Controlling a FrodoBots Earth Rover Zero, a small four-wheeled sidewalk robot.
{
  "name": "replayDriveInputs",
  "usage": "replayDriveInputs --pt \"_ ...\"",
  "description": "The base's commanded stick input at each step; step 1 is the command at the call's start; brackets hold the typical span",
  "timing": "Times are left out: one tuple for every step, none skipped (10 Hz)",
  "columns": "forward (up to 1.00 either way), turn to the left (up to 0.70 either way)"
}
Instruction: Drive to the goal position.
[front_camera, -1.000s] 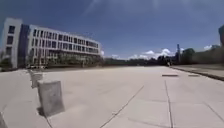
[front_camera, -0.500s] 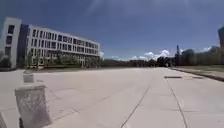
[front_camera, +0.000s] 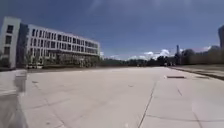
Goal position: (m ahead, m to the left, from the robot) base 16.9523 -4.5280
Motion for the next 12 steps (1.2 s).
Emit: replayDriveInputs --pt "0.70 0.00" --pt "0.70 0.00" --pt "0.70 0.00" --pt "0.70 0.00" --pt "0.70 0.00" --pt "0.70 0.00" --pt "0.70 0.00" --pt "0.70 0.00" --pt "0.70 0.00" --pt "0.70 0.00" --pt "0.70 0.00" --pt "0.70 0.00"
